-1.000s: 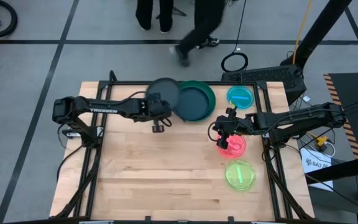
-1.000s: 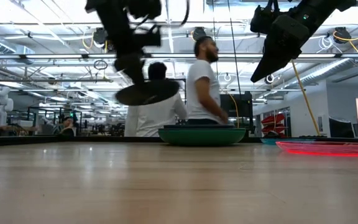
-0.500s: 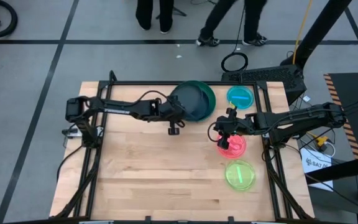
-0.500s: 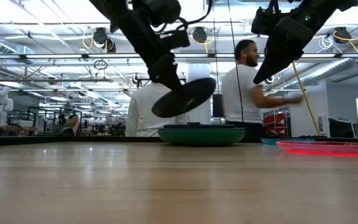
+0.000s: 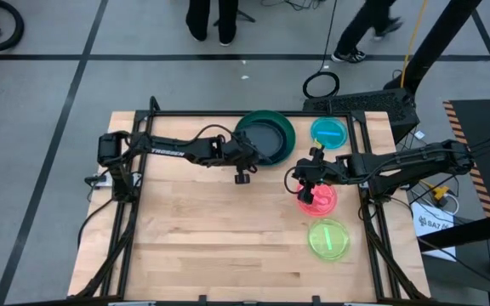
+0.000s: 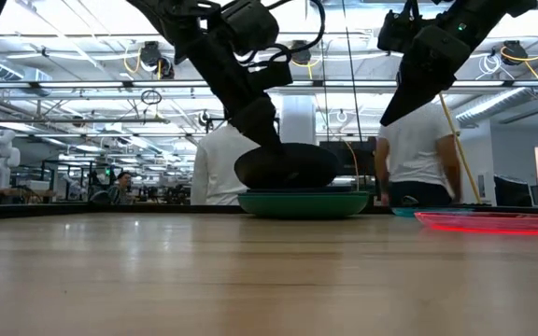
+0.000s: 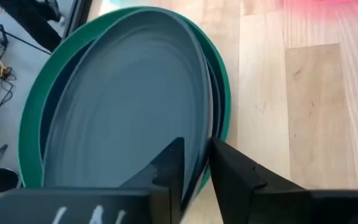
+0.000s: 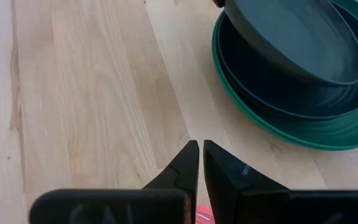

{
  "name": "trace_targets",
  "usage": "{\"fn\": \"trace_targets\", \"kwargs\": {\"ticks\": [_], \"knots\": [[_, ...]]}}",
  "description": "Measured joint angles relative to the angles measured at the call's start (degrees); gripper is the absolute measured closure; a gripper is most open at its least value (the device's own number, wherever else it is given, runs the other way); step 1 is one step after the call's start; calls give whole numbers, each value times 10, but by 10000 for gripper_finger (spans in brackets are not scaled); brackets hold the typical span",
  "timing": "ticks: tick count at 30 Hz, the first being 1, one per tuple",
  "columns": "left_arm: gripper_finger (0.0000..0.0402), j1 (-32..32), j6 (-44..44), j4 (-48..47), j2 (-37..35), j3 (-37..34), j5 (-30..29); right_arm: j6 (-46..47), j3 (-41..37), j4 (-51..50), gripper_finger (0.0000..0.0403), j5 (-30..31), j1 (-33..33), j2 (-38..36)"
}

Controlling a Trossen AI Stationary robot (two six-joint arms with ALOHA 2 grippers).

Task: Stack plastic plates
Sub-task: Stack the dark blue plate on top of the dark blue plate

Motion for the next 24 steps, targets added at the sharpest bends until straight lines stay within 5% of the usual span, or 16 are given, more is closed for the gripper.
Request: {"fn": "trace_targets", "kwargs": {"ticks": [14,24], "knots": [[316,-2,-45,-20,-10,0,2,0,0,2,385,0,0,0],[316,14,-67,8,-10,0,70,0,0,27,385,1,0,0]]}}
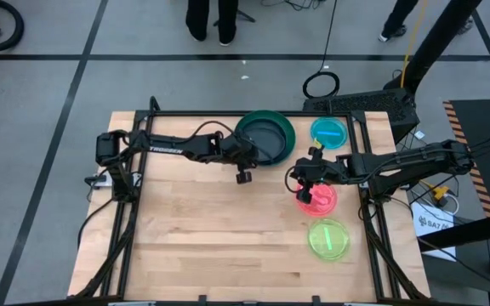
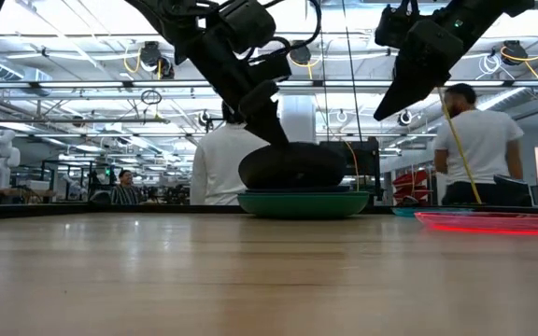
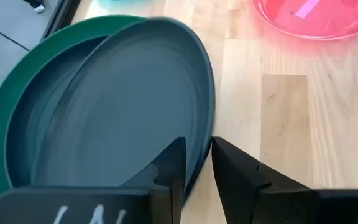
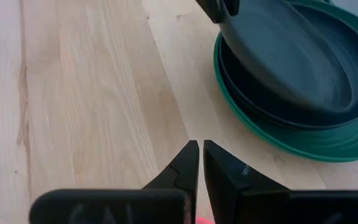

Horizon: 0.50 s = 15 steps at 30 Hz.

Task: Stack plastic plates
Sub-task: Stack the dark blue plate on top of the dark blue plate, then stack the pink plate on top of the blue plate

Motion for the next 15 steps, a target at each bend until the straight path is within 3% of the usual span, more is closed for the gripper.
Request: {"fn": "trace_targets", "kwargs": {"ticks": [6,9,15], "knots": [[313,12,-19,-3,0,0,0,0,0,1,385,0,0,0],[292,15,-24,-1,0,0,-1,0,0,1,385,0,0,0],[256,18,-28,0,-2,0,-93,7,0,1,385,-1,0,0]]}}
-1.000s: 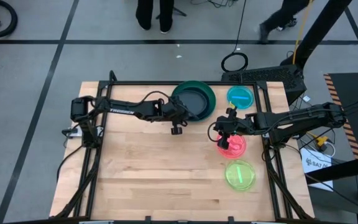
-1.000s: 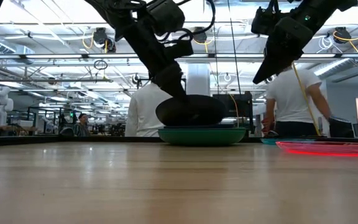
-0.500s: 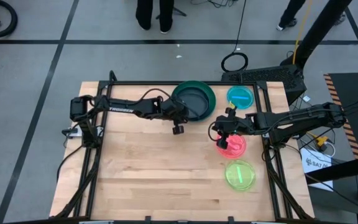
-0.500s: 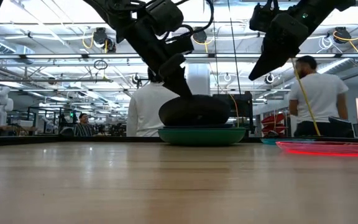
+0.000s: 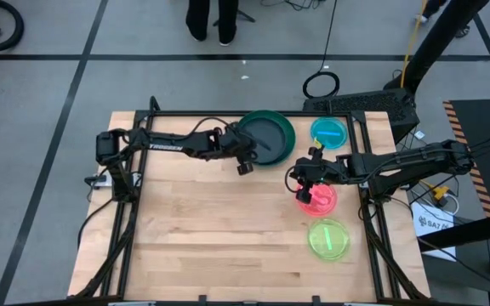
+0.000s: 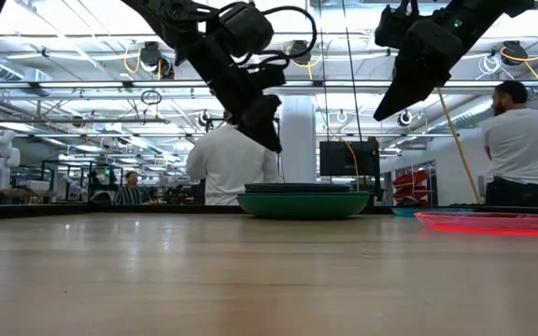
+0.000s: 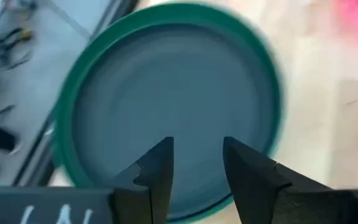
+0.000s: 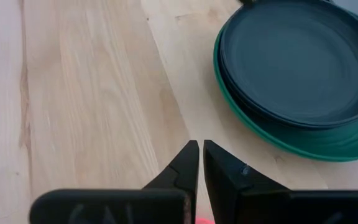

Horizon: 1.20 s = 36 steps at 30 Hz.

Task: Stack plastic plates
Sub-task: Stack the pink plate on top of the blue plate

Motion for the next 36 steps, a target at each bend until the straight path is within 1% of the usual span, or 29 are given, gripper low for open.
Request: {"fn": "trace_targets", "kwargs": {"ticks": [2,4,6,8,10,13,15,17,19,22,25,27,29,33,36], "knots": [[255,0,12,-18,-10,0,-28,26,0,0,385,0,0,0],[254,-4,27,-20,-19,0,-41,61,0,0,385,0,0,0],[254,-6,41,-53,-37,-2,-43,102,0,-1,385,0,1,0],[254,-10,56,-47,-51,0,-44,148,0,-3,385,0,5,5],[254,-10,67,-70,-75,-2,-44,191,0,-7,385,-1,11,15],[254,-11,88,-57,-103,-1,-44,247,0,-6,385,-3,16,34],[254,-12,98,-68,-124,-12,-43,290,0,-9,385,-9,17,50],[254,-13,101,-49,-140,-22,-43,328,0,-37,385,-28,14,63],[254,-13,97,-59,-163,-45,-43,359,0,-69,385,-52,9,77],[254,-16,90,-20,-190,-83,-42,391,0,-150,385,-75,-3,97],[254,-17,84,17,-214,-120,-40,415,0,-237,385,-78,-26,113],[254,-14,83,38,-220,-132,-39,415,0,-287,385,-91,-52,121],[254,-9,84,35,-223,-134,-40,381,0,-323,385,-106,-78,124],[254,0,96,34,-224,-134,-39,234,0,-328,385,-129,-115,122],[254,5,106,5,-224,-134,-33,125,0,-317,385,-140,-138,121]]}}
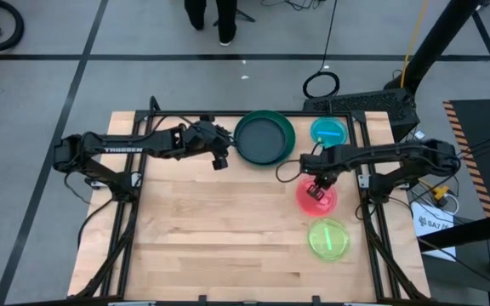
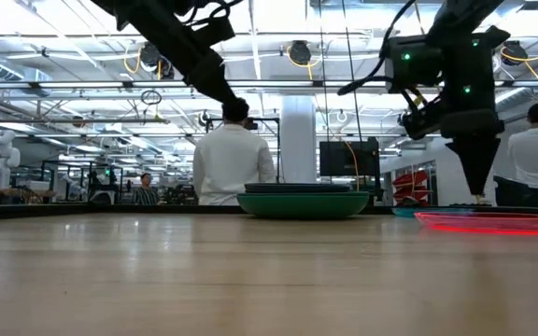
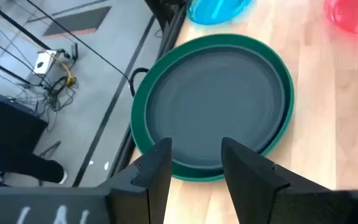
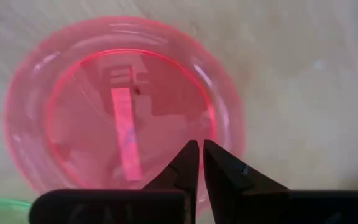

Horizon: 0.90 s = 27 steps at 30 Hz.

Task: Stack plastic plates
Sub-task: Stack the pink plate on top of the blue plate

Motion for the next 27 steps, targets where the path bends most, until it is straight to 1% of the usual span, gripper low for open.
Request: {"fn": "trace_targets", "kwargs": {"ticks": [2,4,7,11,13,16,21,24,27], "knots": [[254,0,1,0,1,0,8,-52,0,12,385,1,-20,2],[254,0,5,11,0,1,12,-77,1,20,385,-2,-41,1],[254,0,3,5,0,9,13,-85,8,15,385,-25,-67,1],[254,0,-19,-5,0,20,13,-92,27,-14,377,-38,-73,1],[254,-2,-31,-21,0,20,13,-109,35,-28,364,-41,-71,1],[254,-4,-29,-44,0,20,13,-153,42,-36,334,-40,-69,1],[254,-4,-12,-65,0,20,12,-301,42,-19,285,-39,-69,1],[254,-4,-6,-70,0,20,12,-361,42,14,271,-39,-69,1],[254,-2,-7,-69,0,20,12,-385,42,39,269,-39,-69,1]]}}
